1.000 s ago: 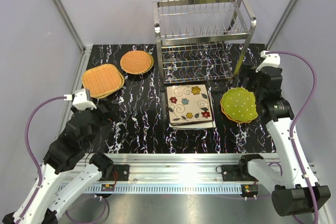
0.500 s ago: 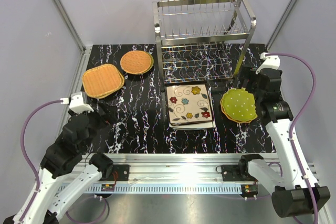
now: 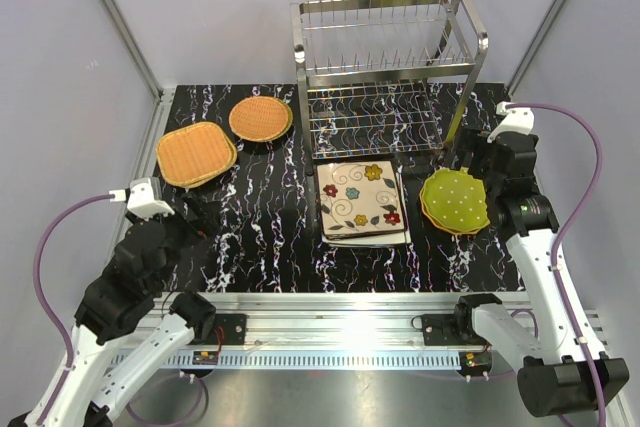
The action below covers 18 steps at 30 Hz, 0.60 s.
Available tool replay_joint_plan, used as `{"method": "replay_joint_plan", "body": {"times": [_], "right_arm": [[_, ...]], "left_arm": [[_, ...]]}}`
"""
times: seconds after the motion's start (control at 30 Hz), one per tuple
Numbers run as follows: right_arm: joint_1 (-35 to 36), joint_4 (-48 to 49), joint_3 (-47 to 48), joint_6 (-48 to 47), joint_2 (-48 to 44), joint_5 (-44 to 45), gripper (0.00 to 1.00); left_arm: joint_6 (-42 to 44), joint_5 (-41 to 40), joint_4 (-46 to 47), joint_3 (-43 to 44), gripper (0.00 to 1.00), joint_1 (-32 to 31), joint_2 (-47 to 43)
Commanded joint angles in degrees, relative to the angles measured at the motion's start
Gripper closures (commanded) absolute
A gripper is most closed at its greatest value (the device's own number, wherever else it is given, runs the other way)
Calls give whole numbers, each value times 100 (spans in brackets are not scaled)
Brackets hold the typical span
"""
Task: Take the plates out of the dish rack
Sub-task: Place the plate on the table
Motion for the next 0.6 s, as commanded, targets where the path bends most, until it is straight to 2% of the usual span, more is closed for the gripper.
{"method": "replay_joint_plan", "body": {"times": [0.0,0.57], "right_arm": [[-22,274,-2,-37,-116,187,0],[-22,265,-28,-81,-151,223,0]], "left_arm": [[110,-194,396,-4,1,17,-65],[145,-203,431,-101,1,17,-215]]}}
